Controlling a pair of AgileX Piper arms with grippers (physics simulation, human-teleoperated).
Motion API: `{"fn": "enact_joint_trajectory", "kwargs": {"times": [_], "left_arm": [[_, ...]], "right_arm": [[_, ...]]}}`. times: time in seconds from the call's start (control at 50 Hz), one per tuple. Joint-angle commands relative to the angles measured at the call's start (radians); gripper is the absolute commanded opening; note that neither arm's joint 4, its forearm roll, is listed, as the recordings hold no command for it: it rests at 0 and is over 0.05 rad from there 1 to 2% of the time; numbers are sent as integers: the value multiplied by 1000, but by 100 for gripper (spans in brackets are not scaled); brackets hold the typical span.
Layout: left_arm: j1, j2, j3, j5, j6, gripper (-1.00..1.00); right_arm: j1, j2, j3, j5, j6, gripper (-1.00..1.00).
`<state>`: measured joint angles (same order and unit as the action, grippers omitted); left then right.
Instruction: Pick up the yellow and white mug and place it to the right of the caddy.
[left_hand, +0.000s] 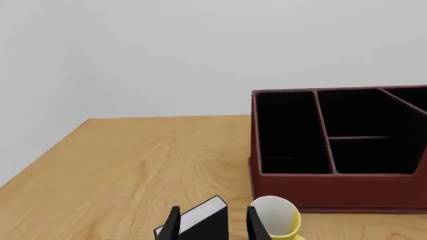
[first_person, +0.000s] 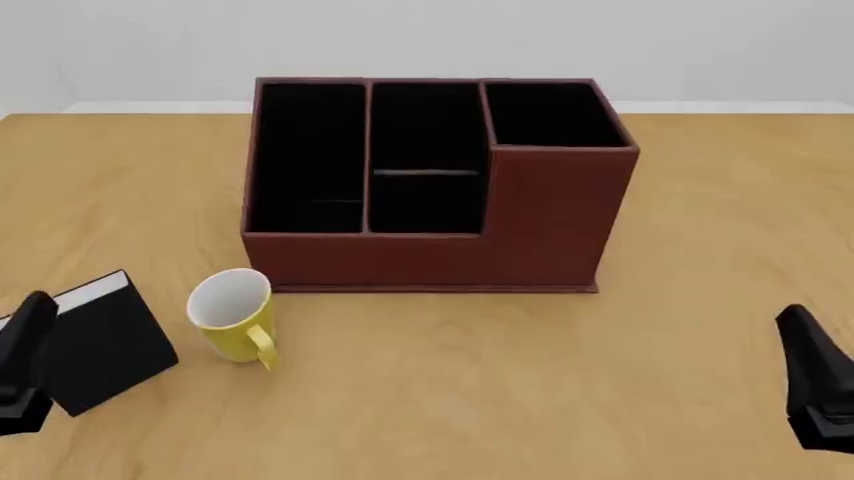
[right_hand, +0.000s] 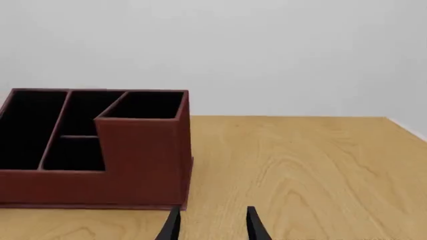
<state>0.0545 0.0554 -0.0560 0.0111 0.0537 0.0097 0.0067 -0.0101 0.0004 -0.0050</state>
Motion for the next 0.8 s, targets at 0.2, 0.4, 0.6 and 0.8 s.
{"fn": "enact_joint_trajectory", "kwargs": {"times": [0.2, 0.4, 0.6, 0.8], "left_arm": [[-54, -48, 53, -14, -53, 100], [-54, -55, 42, 2, -53, 100], [-55, -54, 29, 15, -53, 100], [-55, -55, 35, 9, -54, 100]], "right_arm": [[-12, 60, 10, -52, 29, 100], [11, 17, 9, -14, 18, 100], [78, 17, 9, -9, -24, 100], [106, 24, 9, 3, -21, 100]]}}
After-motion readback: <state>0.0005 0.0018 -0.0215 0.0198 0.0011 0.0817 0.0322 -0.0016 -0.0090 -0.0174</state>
